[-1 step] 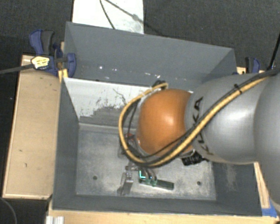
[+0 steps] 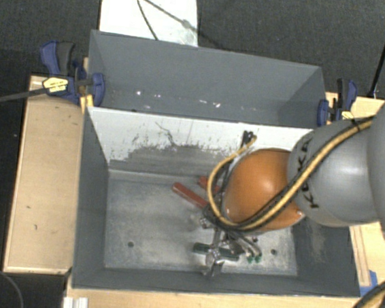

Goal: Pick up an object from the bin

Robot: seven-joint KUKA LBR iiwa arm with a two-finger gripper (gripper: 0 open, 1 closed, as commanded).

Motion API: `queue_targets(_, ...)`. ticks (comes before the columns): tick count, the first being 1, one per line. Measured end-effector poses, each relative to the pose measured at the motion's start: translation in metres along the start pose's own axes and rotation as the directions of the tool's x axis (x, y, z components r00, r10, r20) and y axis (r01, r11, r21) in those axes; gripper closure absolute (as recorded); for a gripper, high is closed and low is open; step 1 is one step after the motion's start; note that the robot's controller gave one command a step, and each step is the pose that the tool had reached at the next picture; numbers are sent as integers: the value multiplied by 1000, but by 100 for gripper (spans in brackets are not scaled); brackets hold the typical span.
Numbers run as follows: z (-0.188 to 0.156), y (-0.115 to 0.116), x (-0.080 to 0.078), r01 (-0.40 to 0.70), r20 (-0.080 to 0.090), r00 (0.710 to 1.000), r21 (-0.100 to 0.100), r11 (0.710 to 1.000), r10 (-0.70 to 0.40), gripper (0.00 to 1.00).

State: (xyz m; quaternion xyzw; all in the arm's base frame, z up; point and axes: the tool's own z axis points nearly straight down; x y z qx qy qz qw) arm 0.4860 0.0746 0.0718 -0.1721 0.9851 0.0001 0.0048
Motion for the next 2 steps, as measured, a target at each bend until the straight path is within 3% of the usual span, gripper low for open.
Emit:
queue_targets(1,1,1,2,-6,-7,1000,-2,1000,6,100)
queue_targets(2,-145,1,-25,64,2,998,0,998,-64,100)
